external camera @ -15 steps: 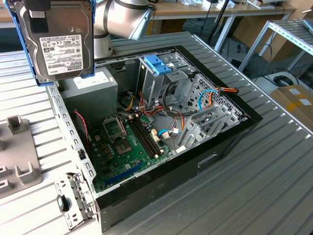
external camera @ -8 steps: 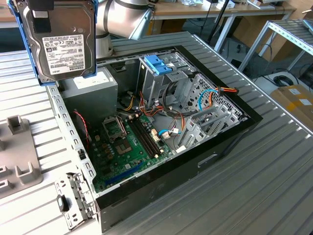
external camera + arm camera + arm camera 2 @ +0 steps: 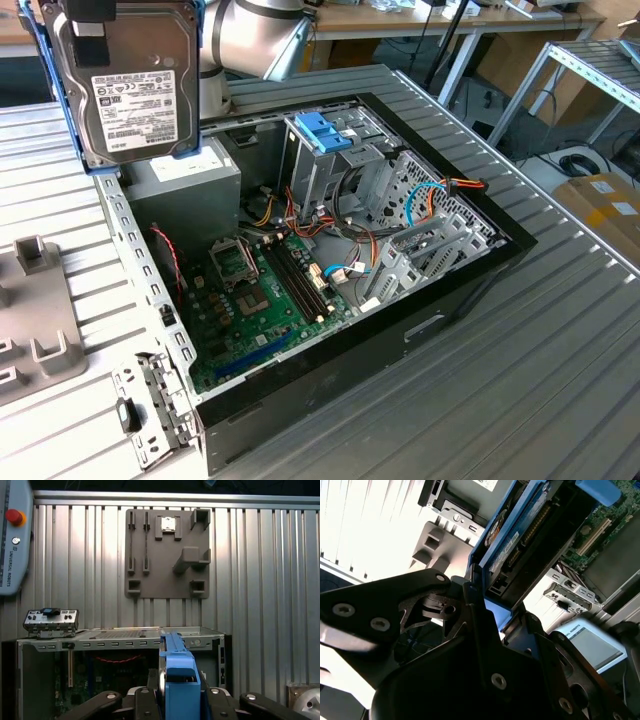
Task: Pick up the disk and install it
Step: 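Pick up the disk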
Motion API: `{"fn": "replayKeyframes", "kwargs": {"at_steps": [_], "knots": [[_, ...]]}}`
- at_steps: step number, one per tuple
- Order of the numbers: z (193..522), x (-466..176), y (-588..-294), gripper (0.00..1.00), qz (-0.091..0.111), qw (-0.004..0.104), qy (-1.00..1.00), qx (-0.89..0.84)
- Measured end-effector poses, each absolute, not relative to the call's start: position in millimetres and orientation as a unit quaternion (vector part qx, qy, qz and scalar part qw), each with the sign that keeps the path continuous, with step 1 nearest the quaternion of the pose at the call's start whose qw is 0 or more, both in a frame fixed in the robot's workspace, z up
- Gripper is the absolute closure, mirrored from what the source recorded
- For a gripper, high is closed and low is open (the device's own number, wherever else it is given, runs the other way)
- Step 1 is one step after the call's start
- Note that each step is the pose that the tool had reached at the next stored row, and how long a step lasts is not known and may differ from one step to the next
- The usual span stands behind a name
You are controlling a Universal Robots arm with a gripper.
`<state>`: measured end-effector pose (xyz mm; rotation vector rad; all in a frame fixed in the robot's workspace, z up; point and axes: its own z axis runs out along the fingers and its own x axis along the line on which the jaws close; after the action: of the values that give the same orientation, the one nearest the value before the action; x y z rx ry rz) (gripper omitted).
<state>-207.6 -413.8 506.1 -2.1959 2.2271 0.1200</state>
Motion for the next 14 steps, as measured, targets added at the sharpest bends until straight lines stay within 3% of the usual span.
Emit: {"fn": "replayKeyframes", "kwargs": {"at_steps": [14], "knots": [[505.8,-201.8,-413.9,0.63,0.038,0.006,0.712,-0.702]]}}
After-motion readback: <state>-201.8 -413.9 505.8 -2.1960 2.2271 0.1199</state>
